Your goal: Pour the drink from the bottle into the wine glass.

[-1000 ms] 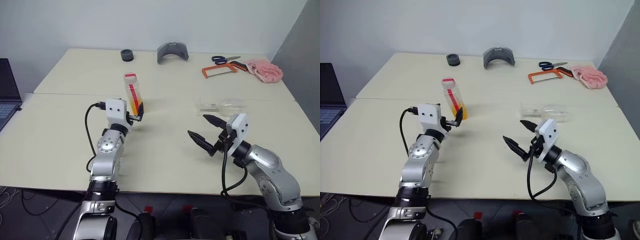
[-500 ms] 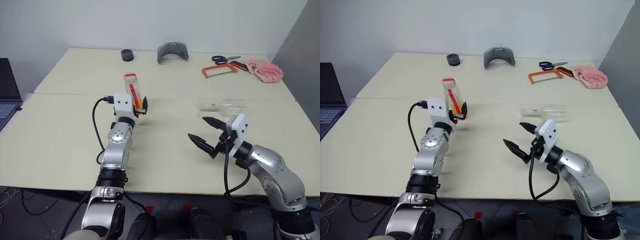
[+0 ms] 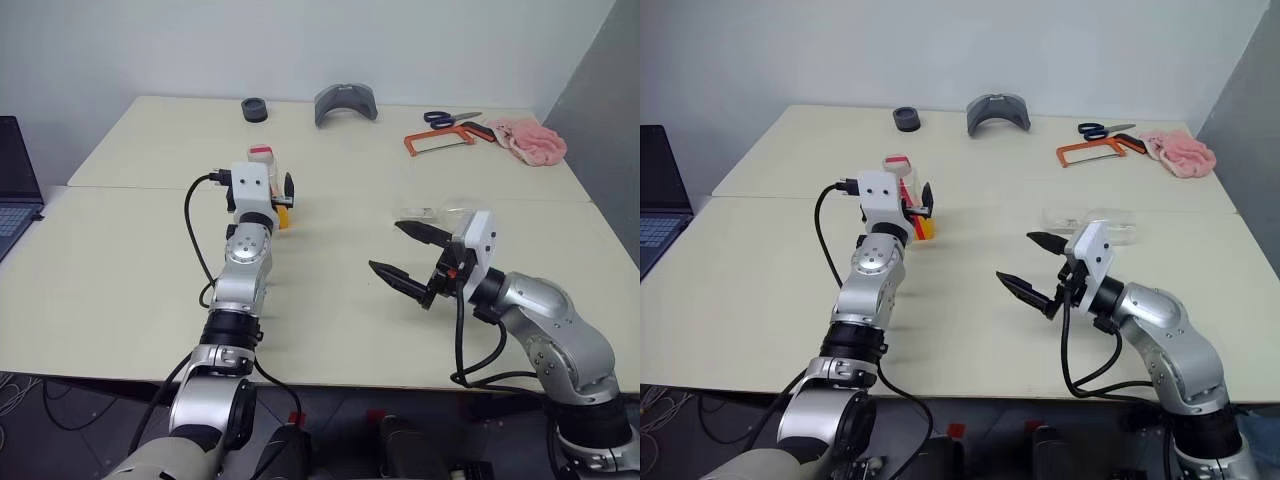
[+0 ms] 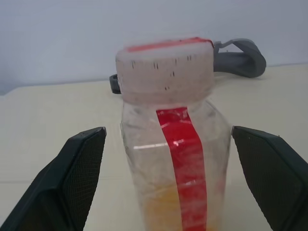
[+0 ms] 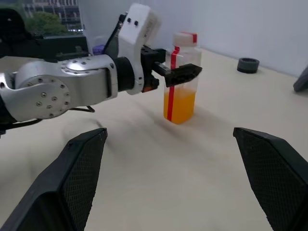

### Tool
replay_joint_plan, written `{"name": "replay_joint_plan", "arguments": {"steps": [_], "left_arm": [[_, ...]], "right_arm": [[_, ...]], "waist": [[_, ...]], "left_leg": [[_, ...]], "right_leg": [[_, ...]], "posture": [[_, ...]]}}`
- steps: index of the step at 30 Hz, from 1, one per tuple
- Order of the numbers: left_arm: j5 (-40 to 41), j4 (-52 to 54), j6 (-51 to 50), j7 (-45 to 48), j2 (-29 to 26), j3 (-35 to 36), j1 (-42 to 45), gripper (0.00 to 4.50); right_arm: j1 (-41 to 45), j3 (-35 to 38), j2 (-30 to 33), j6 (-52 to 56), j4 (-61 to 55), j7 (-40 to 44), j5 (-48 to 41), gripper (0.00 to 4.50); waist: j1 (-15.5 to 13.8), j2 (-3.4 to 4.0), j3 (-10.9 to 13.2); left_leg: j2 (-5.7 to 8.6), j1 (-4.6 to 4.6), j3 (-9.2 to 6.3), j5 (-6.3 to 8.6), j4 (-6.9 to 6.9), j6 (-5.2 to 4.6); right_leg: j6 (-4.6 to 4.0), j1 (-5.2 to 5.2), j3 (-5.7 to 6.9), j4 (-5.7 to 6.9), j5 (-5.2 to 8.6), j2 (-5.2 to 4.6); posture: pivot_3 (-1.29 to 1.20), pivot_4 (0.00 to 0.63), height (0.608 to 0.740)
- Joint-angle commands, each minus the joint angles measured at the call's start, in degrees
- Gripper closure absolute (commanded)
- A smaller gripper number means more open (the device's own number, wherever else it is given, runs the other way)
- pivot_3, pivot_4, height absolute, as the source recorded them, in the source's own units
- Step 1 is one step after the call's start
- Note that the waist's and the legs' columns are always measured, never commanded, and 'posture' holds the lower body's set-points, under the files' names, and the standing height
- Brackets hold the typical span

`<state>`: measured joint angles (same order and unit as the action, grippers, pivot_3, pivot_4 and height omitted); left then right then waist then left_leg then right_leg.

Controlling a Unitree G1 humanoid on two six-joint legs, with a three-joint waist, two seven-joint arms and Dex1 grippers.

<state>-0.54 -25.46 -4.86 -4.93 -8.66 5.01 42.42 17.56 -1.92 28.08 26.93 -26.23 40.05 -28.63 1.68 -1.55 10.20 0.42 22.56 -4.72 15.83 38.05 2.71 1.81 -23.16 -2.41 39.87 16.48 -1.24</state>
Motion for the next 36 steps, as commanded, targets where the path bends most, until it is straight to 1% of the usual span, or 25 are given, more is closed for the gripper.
{"name": "replay_joint_plan", "arguments": {"steps": [1, 15, 36], "left_arm": [[-0.97, -0.28, 1.62, -1.25, -0.38, 0.31, 2.14, 0.02], [-1.46, -3.06, 1.11, -3.74, -0.43, 0.3, 4.2, 0.02], [-2.16, -4.48, 1.09, -4.07, -0.68, 0.19, 5.14, 0.02]], "right_arm": [[1.63, -0.05, 0.32, 0.21, -1.45, 1.1, -1.27, 0.0], [2.12, 0.06, 0.54, -0.16, -0.67, 1.55, -0.65, 0.0], [2.3, 0.19, 1.37, -0.5, 0.19, 2.19, -0.24, 0.0]], "waist": [[0.0, 0.0, 0.0], [-0.01, 0.0, 0.0], [-0.01, 0.0, 0.0]], "left_leg": [[0.0, 0.02, 0.0, 0.0, 0.0, 0.0], [-0.01, 0.05, -0.03, -0.03, 0.0, 0.05], [0.0, 0.05, -0.03, -0.04, 0.0, 0.06]], "right_leg": [[0.0, 0.0, 0.0, -0.01, 0.0, -0.01], [0.0, -0.03, 0.01, -0.01, 0.0, -0.03], [0.0, -0.03, 0.0, -0.01, 0.0, -0.04]], "posture": [[0.0, 0.15, 0.74], [0.0, 0.15, 0.74], [0.0, 0.15, 0.74]]}}
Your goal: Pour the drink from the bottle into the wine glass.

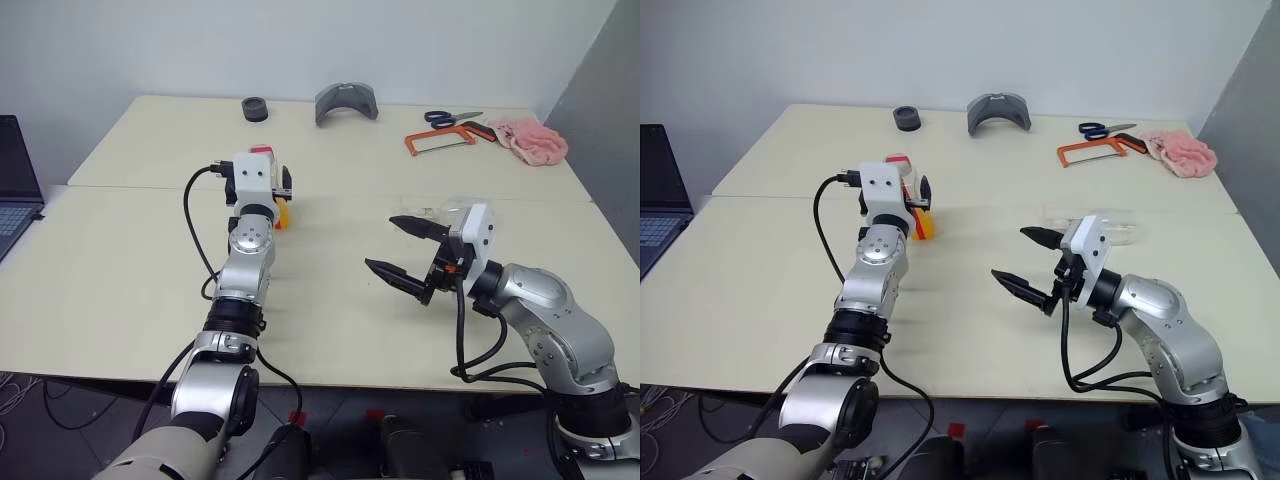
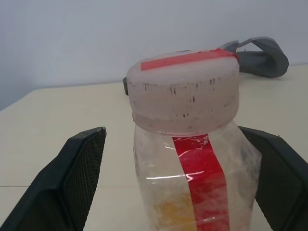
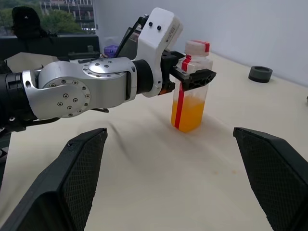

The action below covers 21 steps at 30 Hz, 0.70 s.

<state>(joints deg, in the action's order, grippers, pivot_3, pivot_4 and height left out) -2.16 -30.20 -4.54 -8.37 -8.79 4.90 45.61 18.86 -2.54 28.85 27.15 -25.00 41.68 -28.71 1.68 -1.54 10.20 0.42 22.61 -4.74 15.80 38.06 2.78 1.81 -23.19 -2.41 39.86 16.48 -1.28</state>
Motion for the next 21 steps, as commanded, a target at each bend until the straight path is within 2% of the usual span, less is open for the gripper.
{"name": "replay_joint_plan", "arguments": {"steps": [1, 21], "left_arm": [[-0.53, 0.07, 0.79, -0.61, -0.56, 0.36, 2.07, 0.02], [0.23, -5.14, 2.8, -0.85, 0.22, 1.33, 5.6, 0.02]], "right_arm": [[1.02, 0.81, 0.63, -0.71, -1.02, 0.58, -0.16, 0.0], [1.28, 1.26, 0.77, -0.86, -0.36, 0.68, 0.47, 0.0]], "waist": [[0.0, 0.0, 0.0], [0.0, 0.0, 0.0]], "left_leg": [[0.0, 0.0, 0.0, 0.0, 0.0, 0.0], [0.01, 0.01, 0.02, 0.0, 0.0, 0.0]], "right_leg": [[0.0, 0.0, 0.0, 0.0, 0.0, 0.0], [0.0, 0.0, 0.0, 0.0, 0.0, 0.0]], "posture": [[0.0, 0.15, 0.74], [0.0, 0.15, 0.74]]}}
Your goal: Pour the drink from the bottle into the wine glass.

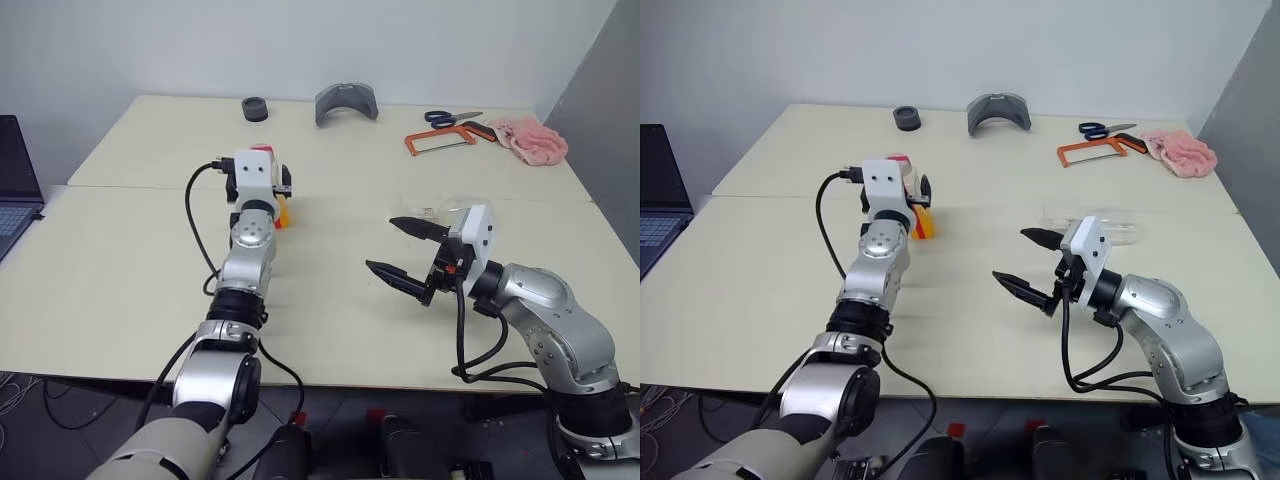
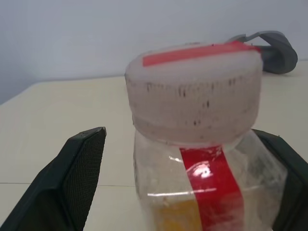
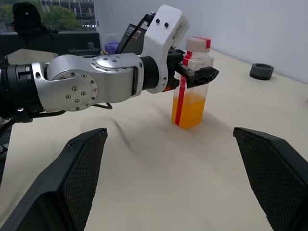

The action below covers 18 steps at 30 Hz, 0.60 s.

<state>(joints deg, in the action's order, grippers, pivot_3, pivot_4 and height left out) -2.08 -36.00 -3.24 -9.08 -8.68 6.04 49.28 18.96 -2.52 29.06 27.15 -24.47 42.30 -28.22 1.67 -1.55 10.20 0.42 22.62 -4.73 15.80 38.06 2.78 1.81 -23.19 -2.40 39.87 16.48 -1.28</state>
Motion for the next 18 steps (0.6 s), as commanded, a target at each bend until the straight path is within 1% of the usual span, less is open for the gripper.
{"name": "replay_joint_plan", "arguments": {"steps": [1, 6, 9, 14, 15, 18], "left_arm": [[0.08, 0.72, 1.63, -0.08, 0.15, 0.06, 1.96, 0.02], [-0.03, 0.98, 1.76, 0.02, 0.28, -0.21, 1.93, 0.02], [-0.04, 1.17, 1.77, 0.12, 0.37, -0.31, 1.75, 0.59], [0.04, 1.46, 1.64, 0.26, 0.52, -0.33, 1.48, 2.22], [0.06, 1.49, 1.6, 0.27, 0.55, -0.3, 1.42, 2.36], [0.09, 1.64, 1.56, 0.27, 0.56, -0.23, 1.2, 2.36]], "right_arm": [[1.15, 1.29, 0.58, -0.85, -0.9, 0.06, -0.04, 0.0], [1.04, 1.44, 0.66, -0.75, -0.93, 0.05, -0.12, 0.0], [1.01, 1.47, 0.7, -0.75, -0.87, 0.09, -0.12, 0.0], [1.01, 1.44, 0.74, -0.72, -0.82, 0.16, -0.13, 0.0], [1.04, 1.42, 0.74, -0.75, -0.8, 0.18, -0.11, 0.0], [1.06, 1.41, 0.73, -0.77, -0.8, 0.19, -0.1, 0.0]], "waist": [[0.0, 0.0, 0.0], [0.0, 0.0, 0.0], [0.0, 0.0, 0.0], [0.01, 0.0, 0.0], [0.01, 0.0, 0.0], [0.01, 0.0, 0.0]], "left_leg": [[0.0, 0.0, 0.0, 0.0, 0.0, 0.0], [0.0, 0.0, 0.0, -0.01, 0.0, 0.01], [0.0, 0.0, -0.01, -0.01, 0.0, 0.01], [0.0, 0.0, 0.0, -0.01, 0.0, 0.01], [0.0, 0.0, 0.0, -0.01, 0.0, 0.01], [0.0, 0.0, 0.0, -0.01, 0.0, 0.01]], "right_leg": [[0.0, 0.0, 0.0, 0.0, 0.0, 0.0], [0.0, 0.0, 0.0, 0.0, 0.0, 0.0], [0.0, 0.0, 0.0, 0.0, 0.0, 0.0], [0.0, 0.0, 0.0, 0.0, 0.0, 0.0], [0.0, 0.0, 0.0, 0.0, 0.0, 0.0], [0.0, 0.0, 0.0, 0.0, 0.0, 0.0]], "posture": [[0.0, 0.15, 0.74], [0.0, 0.15, 0.74], [0.0, 0.15, 0.74], [0.0, 0.15, 0.74], [0.0, 0.15, 0.74], [0.0, 0.15, 0.74]]}}
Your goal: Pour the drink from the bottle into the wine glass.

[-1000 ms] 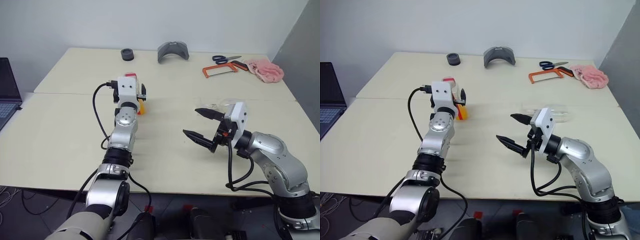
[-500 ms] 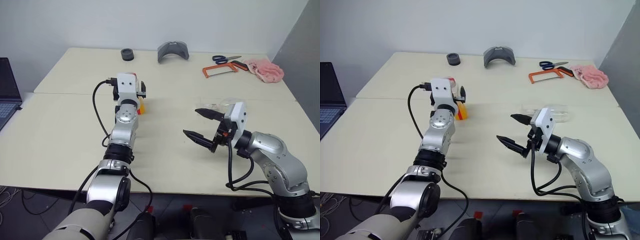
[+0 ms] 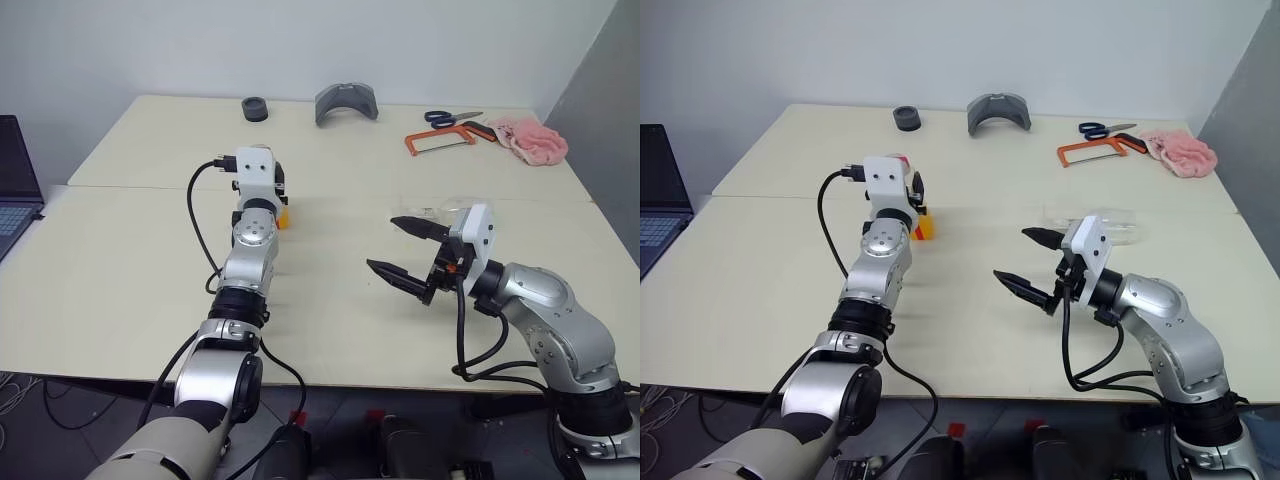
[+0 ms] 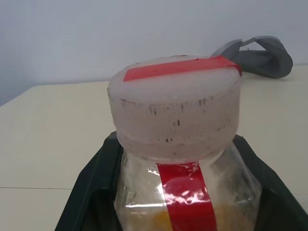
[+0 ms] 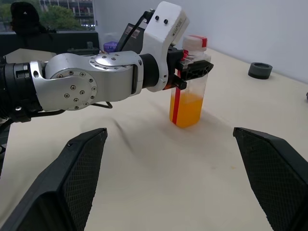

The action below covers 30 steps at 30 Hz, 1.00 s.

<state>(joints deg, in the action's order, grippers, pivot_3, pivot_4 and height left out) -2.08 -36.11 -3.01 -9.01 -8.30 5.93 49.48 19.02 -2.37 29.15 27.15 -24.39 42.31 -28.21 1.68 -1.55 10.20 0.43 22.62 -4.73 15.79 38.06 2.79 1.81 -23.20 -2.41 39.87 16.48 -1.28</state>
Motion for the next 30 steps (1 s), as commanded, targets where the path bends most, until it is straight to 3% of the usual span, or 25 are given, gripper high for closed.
{"name": "replay_joint_plan", "arguments": {"steps": [1, 6, 12, 19, 24, 30], "left_arm": [[0.21, 1.86, 1.34, 0.31, 0.21, -0.05, 0.88, 2.36], [2.45, 5.12, 1.69, 4.4, 0.27, 0.12, -1.57, 2.36], [8.81, 14.16, -0.36, 17.43, -1.39, -0.36, -7.43, 2.36], [21.37, 28.08, -8.2, 51.56, -9.77, -7.95, -13.5, 2.36], [26.56, 32.78, -11.94, 70.43, -15.03, -13.46, -13.95, 2.36], [25.03, 30.67, -8.97, 79.38, -15.33, -17.43, -12.09, 2.36]], "right_arm": [[1.01, 1.26, 0.64, -0.76, -0.88, 0.16, -0.13, 0.0], [0.87, 1.32, 0.62, -0.61, -1.52, -0.13, -0.18, 0.0], [-0.12, 2.33, 0.66, 0.69, -4.32, -1.83, -1.25, 0.0], [-3.05, 5.97, 1.76, 6.15, -11.58, -5.24, -5.87, 0.0], [-0.25, 7.19, 1.77, 13.34, -15.89, -9.82, -12.14, 0.0], [4.23, 4.85, 1.54, 19.57, -17.7, -14.77, -14.37, 0.0]], "waist": [[0.0, 0.0, 0.0], [0.0, 0.0, 0.0], [-0.02, 0.0, 0.0], [0.05, 0.02, 0.0], [0.2, 0.02, 0.0], [0.26, 0.03, 0.0]], "left_leg": [[0.0, 0.0, 0.0, 0.0, 0.0, 0.0], [0.0, 0.0, 0.0, -0.01, 0.0, 0.02], [-0.06, 0.0, -0.02, -0.08, 0.0, 0.15], [-0.07, 0.04, 0.0, -0.09, -0.01, 0.15], [-0.07, 0.03, 0.0, -0.03, 0.01, 0.04], [-0.07, 0.01, -0.01, 0.04, 0.0, -0.08]], "right_leg": [[0.0, 0.0, 0.0, 0.0, 0.0, 0.0], [0.0, 0.0, 0.0, 0.0, 0.0, 0.0], [0.0, 0.0, -0.02, 0.01, 0.0, -0.03], [-0.01, -0.01, -0.01, -0.01, 0.0, -0.03], [-0.01, 0.0, 0.0, 0.0, 0.01, 0.02], [-0.02, 0.0, -0.03, -0.01, 0.01, 0.09]], "posture": [[0.0, 0.15, 0.74], [0.0, 0.15, 0.74], [0.0, 0.15, 0.74], [0.0, 0.15, 0.74], [0.0, 0.15, 0.74], [0.0, 0.15, 0.74]]}}
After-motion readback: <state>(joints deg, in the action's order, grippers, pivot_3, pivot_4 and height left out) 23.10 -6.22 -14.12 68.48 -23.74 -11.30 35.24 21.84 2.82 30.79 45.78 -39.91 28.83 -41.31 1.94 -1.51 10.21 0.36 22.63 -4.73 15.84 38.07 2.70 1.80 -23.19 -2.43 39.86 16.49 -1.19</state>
